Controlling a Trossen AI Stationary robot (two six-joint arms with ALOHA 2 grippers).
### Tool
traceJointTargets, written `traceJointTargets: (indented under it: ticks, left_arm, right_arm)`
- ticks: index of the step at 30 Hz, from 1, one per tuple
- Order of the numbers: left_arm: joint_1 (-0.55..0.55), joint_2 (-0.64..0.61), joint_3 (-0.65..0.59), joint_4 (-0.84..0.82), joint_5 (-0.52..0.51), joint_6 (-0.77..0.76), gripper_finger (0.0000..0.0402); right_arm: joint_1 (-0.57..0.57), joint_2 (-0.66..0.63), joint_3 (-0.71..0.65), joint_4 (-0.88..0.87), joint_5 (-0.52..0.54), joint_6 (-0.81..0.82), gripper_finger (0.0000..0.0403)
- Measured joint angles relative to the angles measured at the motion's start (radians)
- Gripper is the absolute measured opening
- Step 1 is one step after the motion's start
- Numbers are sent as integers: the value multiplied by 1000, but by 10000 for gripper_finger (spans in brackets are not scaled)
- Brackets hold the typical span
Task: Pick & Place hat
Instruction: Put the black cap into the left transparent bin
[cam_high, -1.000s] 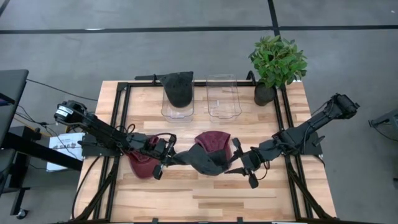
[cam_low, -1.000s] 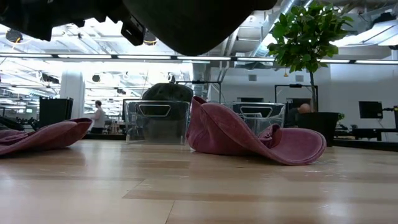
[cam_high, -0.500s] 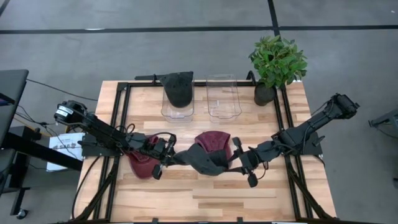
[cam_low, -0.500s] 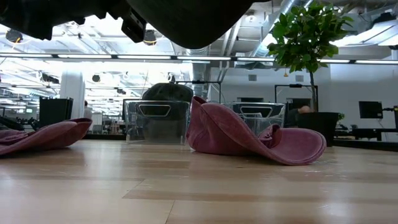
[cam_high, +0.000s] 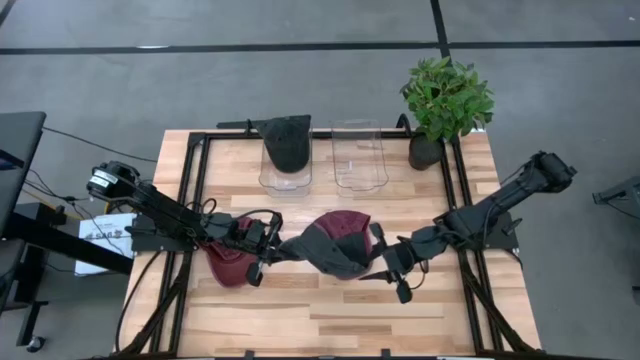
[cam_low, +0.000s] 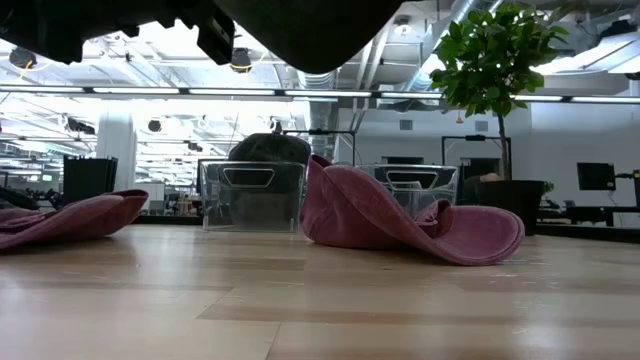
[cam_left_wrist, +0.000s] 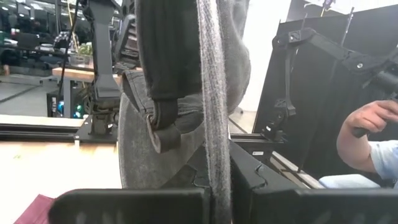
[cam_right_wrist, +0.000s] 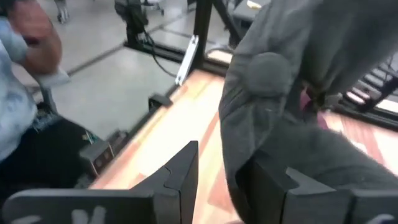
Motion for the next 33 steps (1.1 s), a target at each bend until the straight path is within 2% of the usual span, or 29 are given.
traceJointTargets:
  ticks: [3,6,7,13,18,28,33]
  left_arm:
    - [0,0,0,0,0,1,15]
    - [0,0,0,-1,0,1,15]
    - [0,0,0,-1,0,1,15]
    - [0,0,0,-3,0,1,31]
    - [0,0,0,-14,34,1,55]
    - [10,37,0,-39,36,77,104]
    - [48,53,1,-31,34,136,109]
  right_arm:
    - [-5,14,2,17,7,-36,80]
    - [-6,21,0,18,27,-69,20]
    - [-6,24,1,26,35,-73,12]
    - [-3,31,0,27,82,-73,4]
    - [-3,31,0,32,83,-73,2]
    - [-4,31,0,37,78,-91,1]
    - [-4,31,0,32,-29,-92,1]
